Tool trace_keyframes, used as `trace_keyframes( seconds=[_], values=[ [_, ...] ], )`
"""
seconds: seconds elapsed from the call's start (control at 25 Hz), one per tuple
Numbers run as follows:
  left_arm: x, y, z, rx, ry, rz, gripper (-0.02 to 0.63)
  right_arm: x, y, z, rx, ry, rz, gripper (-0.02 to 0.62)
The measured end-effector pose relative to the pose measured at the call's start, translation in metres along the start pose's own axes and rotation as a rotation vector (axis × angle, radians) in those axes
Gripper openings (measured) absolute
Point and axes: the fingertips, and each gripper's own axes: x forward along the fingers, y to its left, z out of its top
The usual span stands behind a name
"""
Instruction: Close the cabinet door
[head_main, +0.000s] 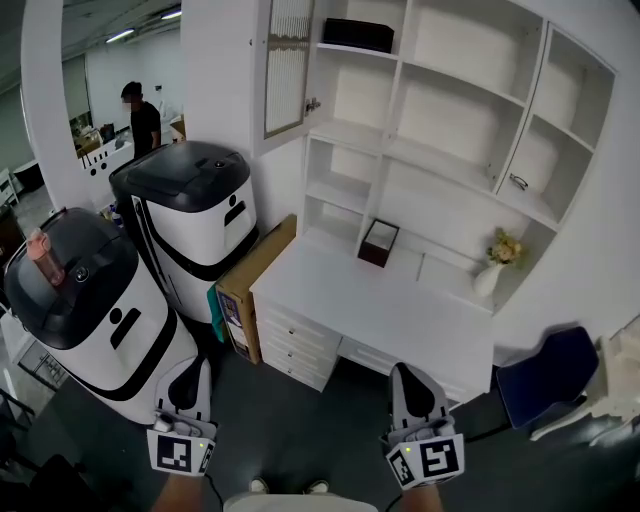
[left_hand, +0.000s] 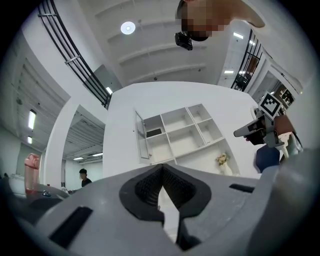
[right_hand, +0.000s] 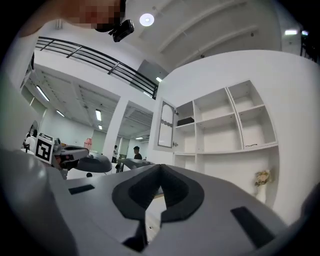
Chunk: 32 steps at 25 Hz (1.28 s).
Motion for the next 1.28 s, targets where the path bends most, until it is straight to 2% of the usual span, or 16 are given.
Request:
trace_keyframes(
  seconds=[0.2, 0.52, 0.72, 1.0, 1.28],
  values=[
    [0.012, -0.007, 0.001, -0.008, -0.004, 0.032, 0.013, -0.001, -0.020, -0.004, 0.003, -0.008, 0.009, 0.000],
    [0.045, -0.021, -0.003, -0.003, 0.026, 0.042, 0.199, -0.003, -0.051, -0.018, 0.023, -0.007, 0.019, -0.002],
    [0.069, -0.022, -0.008, 0.006, 0.046, 0.028, 0.263, 0.002, -0.061, -0.028, 0.045, 0.000, 0.023, -0.002],
    [0.134, -0.006, -0.028, 0.020, 0.030, 0.011, 0.291, 0.042, -0.078, -0.049, 0.037, 0.036, 0.011, -0.001],
    [0.232, 0.034, -0.057, 0.007, 0.013, -0.029, 0.291, 0.142, -0.098, -0.051, 0.010, 0.031, -0.009, -0.001]
  ],
)
